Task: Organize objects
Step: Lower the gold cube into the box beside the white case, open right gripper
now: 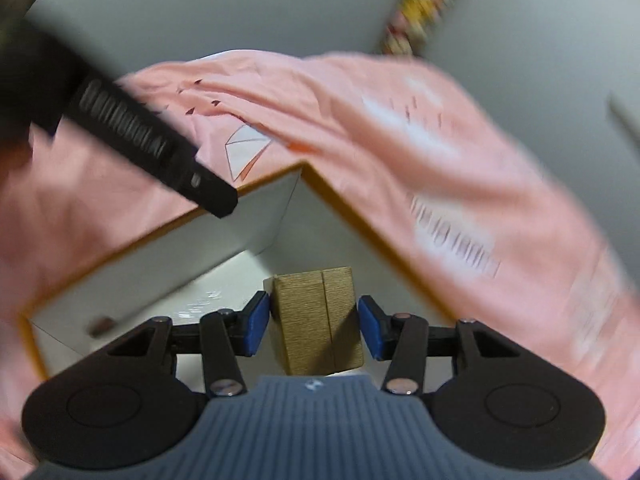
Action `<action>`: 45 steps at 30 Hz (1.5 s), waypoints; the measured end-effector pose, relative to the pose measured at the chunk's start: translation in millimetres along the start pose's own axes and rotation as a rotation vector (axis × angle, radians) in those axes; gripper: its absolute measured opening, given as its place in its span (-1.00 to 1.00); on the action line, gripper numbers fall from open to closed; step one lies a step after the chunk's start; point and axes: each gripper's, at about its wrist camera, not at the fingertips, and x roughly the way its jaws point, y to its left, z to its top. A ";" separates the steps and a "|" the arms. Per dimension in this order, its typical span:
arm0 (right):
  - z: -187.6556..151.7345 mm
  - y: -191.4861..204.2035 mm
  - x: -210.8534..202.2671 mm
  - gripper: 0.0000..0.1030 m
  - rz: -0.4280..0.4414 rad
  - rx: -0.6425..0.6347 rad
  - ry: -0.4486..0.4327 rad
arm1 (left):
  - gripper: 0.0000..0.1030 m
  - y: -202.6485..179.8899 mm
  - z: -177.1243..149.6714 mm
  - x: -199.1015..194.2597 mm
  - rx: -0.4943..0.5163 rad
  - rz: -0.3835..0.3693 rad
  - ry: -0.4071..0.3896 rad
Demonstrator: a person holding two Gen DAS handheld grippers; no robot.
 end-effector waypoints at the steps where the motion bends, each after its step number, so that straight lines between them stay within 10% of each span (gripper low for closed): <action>1: -0.5 3.3 2.6 -0.02 -0.014 -0.063 -0.020 | -0.45 1.9 1.4 1.1 -0.012 -0.005 0.003; 16: -7.2 28.0 41.1 -0.02 -0.042 -0.430 -0.152 | -0.49 10.3 6.5 15.1 -0.039 -0.014 0.029; 31: -9.2 8.8 36.8 -0.03 0.004 -0.386 -0.145 | -0.49 9.4 5.7 19.5 -0.044 -0.023 0.042; 40: -44.5 63.2 36.2 -0.04 -0.214 -0.658 -0.251 | -0.49 9.3 5.3 17.7 -0.050 -0.016 0.037; 45: -37.0 57.7 42.2 -0.03 -0.164 -0.610 -0.222 | -0.49 9.1 4.3 18.9 -0.050 -0.015 0.041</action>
